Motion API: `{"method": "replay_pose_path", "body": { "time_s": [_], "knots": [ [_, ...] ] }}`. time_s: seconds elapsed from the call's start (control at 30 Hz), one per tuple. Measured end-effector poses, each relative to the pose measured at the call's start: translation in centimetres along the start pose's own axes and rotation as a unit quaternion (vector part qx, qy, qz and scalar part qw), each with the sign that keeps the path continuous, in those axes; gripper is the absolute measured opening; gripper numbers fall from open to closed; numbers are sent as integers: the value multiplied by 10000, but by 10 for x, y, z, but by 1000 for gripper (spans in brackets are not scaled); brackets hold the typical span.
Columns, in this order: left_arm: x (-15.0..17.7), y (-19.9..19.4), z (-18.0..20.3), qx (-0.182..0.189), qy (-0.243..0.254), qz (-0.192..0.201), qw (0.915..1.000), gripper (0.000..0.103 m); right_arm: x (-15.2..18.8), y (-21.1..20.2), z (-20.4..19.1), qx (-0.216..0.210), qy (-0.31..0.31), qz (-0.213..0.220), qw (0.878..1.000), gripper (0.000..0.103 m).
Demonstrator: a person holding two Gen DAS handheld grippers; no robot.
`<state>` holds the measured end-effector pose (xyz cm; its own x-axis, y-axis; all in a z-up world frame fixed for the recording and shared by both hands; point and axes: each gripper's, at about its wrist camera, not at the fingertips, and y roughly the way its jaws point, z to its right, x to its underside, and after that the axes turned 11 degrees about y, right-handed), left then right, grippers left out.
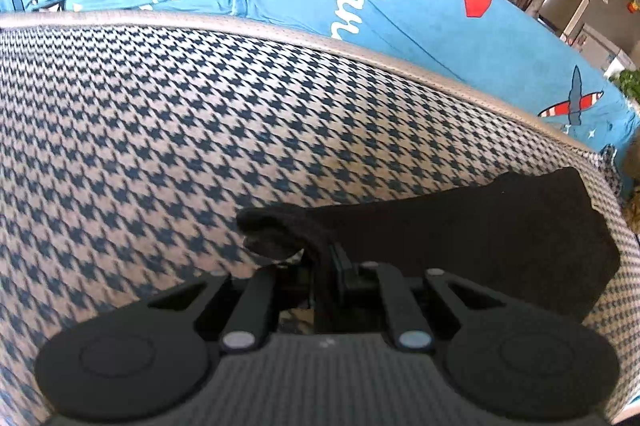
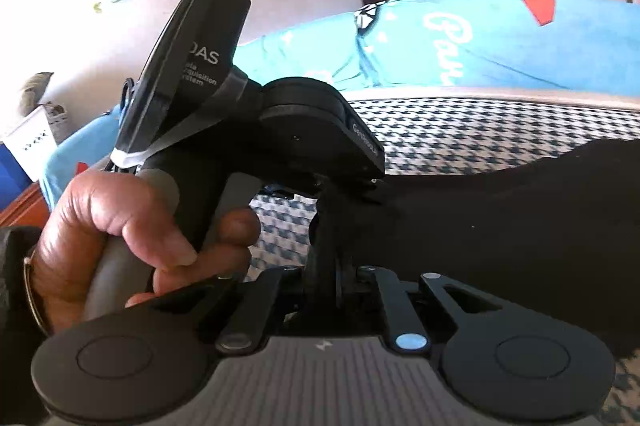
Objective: Fold clothes
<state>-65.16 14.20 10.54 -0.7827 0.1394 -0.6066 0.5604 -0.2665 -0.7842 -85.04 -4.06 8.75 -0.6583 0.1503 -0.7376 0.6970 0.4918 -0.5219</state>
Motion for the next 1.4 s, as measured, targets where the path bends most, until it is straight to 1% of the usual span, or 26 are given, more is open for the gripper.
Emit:
{"method": "replay_pose_path", "body": {
  "time_s": [0.13,0.3,0.33,0.37,0.43,0.47,0.53,0.57,0.6,0.63,0.67,0.73,0.83,0.9,1.0,1.1,1.17,1.27,1.4],
  "knots": [
    [-4,4,-12,-154,40,-109,9998,9,1,8,-8,-304,97,-69,9995,9],
    [-9,12,-22,-437,68,-217,9988,10,2,27,-11,-474,112,-267,9985,9],
    [-10,14,-23,-521,95,-259,9983,13,3,31,-12,-506,115,-308,9982,9],
    [-10,16,-24,-640,90,-304,9974,14,3,34,-12,-537,118,-349,9979,9],
    [-10,18,-27,-915,2,-386,9951,25,3,42,-13,-599,124,-432,9972,10],
    [-10,18,-30,-1130,-51,-415,9927,27,4,46,-14,-630,128,-473,9968,12],
    [-10,16,-33,-1708,-43,-353,9847,29,5,49,-14,-670,235,-645,9954,14],
    [-10,14,-35,-1891,-50,-291,9815,31,5,48,-15,-748,217,-754,9941,16],
    [-11,10,-37,-1972,-88,-213,9801,38,6,46,-16,-845,174,-863,9925,18],
    [-10,7,-39,-1967,-158,-143,9802,43,7,44,-17,-941,132,-972,9907,21],
    [-10,3,-41,-1880,-260,-82,9818,44,8,40,-19,-1052,63,-1039,9890,23],
    [-8,0,-42,-1698,-341,-31,9849,44,10,31,-21,-1161,-93,-1070,9874,25],
    [-4,-2,-36,-1537,-205,-31,9879,48,13,21,-18,-1100,-170,-996,9888,25],
    [-1,-4,-31,-1429,-64,-61,9897,49,9,21,-15,-1011,-107,-950,9903,25],
    [3,-2,-20,-1218,139,-138,9924,50,7,25,-6,-751,20,-877,9933,25],
    [7,-2,-13,-961,218,-160,9950,50,1,35,-1,-589,68,-832,9948,26],
    [9,-1,-10,-759,212,-180,9967,51,2,35,-2,-577,39,-836,9948,25],
    [11,2,-11,-439,203,-239,9985,51,7,38,-5,-653,-15,-959,9932,25],
    [16,9,-9,-17,269,-368,9990,52,19,44,-17,-744,-336,-1207,9893,26]
  ]
}}
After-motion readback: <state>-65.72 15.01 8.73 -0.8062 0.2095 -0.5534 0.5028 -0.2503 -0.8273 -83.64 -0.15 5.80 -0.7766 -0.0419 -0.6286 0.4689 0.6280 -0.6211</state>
